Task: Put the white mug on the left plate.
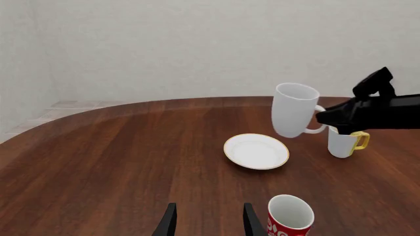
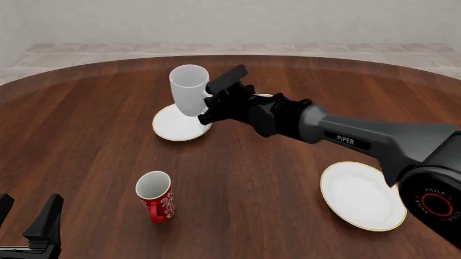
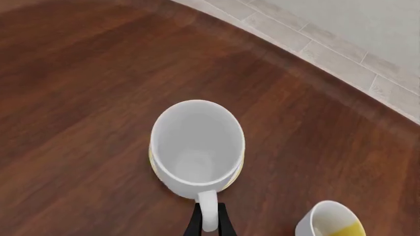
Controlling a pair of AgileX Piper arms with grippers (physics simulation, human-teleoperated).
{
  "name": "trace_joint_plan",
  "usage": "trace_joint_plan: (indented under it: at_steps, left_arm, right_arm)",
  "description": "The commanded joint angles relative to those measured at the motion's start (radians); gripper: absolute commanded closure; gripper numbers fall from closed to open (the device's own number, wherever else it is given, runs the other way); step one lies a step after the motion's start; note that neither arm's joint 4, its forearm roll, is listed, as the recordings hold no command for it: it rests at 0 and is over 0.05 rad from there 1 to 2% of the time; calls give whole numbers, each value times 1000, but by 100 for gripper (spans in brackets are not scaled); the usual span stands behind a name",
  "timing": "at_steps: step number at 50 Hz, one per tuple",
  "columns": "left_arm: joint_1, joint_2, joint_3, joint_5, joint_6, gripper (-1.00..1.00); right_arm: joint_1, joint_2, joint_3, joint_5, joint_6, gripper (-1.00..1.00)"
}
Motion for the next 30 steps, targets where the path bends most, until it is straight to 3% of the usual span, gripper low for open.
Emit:
trace_joint_plan:
  at_steps: [1, 30]
  left_arm:
    - [0, 0, 0, 0, 0, -100]
    - [0, 0, 0, 0, 0, -100]
  right_arm:
    - [-9, 52, -71, 22, 7, 100]
    - [-11, 149, -181, 58, 20, 100]
